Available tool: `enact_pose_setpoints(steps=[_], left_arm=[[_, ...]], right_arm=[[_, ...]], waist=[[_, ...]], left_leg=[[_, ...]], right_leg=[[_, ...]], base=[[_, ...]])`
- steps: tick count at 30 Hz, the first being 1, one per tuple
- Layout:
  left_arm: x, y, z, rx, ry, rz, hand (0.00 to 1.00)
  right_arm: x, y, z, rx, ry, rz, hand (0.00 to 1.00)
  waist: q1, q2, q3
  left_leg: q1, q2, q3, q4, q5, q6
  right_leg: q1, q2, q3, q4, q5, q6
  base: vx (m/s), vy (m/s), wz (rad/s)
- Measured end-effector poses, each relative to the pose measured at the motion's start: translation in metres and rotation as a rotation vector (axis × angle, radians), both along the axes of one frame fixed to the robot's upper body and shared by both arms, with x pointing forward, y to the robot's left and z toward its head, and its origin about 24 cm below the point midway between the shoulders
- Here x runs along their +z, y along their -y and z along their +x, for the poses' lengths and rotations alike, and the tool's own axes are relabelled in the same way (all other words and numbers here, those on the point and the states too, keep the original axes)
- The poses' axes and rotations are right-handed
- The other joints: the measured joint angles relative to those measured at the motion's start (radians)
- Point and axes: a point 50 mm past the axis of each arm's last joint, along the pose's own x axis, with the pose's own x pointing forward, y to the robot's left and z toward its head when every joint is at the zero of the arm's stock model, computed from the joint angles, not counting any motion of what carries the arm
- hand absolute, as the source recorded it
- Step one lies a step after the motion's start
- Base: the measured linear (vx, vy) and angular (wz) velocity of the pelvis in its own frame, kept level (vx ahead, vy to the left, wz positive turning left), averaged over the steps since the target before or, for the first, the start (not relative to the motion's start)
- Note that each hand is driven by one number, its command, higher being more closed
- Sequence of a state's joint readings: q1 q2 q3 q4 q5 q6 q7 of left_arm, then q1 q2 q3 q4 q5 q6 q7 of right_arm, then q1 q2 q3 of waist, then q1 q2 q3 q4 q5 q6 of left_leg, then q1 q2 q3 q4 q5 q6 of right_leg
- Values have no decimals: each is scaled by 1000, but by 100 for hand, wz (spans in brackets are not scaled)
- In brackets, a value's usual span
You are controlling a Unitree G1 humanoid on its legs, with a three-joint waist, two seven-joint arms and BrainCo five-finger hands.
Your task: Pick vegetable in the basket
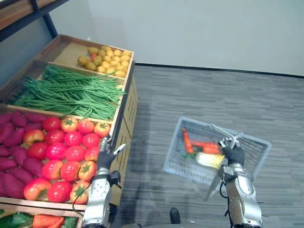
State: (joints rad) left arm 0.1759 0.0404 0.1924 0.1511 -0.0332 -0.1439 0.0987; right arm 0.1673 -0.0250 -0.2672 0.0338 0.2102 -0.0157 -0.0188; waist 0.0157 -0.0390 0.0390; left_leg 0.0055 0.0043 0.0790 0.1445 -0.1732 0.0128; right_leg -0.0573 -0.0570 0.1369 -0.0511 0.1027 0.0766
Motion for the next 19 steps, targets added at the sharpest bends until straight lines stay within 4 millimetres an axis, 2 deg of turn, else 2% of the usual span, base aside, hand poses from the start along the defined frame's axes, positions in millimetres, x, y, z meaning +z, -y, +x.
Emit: enact_pose_setpoints(steps=[4, 10, 12, 14, 19], left_arm=[[-10, -18, -10, 90, -53, 11, 0], [-28, -19, -19, 93, -145, 24, 0], [-28, -19, -19, 90, -148, 31, 0], [-34, -18, -21, 79, -173, 50, 0], [-35, -18, -21, 77, -176, 50, 0]], right_arm=[[-14, 5, -16, -21, -78, -24, 100], [-39, 5, -31, -17, -213, -47, 100], [-46, 5, -35, -16, -249, -50, 100], [-56, 5, -40, -9, -306, -68, 100], [-59, 4, -38, 8, -322, -86, 100]], waist=[[0, 0, -2], [0, 2, -3], [1, 4, -4], [1, 17, -15], [5, 19, -18]], left_leg=[[7, -3, -10, -11, -2, 2], [6, -3, -19, -3, -2, 2], [5, -2, -21, -3, -2, 1], [5, -2, -22, -6, -1, -1], [8, -1, -23, -12, 7, -3]], right_leg=[[21, -9, -27, 2, -9, -2], [21, -10, -35, 16, -21, -8], [21, -10, -39, 16, -22, -9], [21, -11, -47, 15, -22, -9], [22, -11, -52, 13, -22, -9]], base=[[-30, 11, 11], [-22, -6, 5], [-11, -20, 4], [8, -16, 5], [0, 0, 0]])
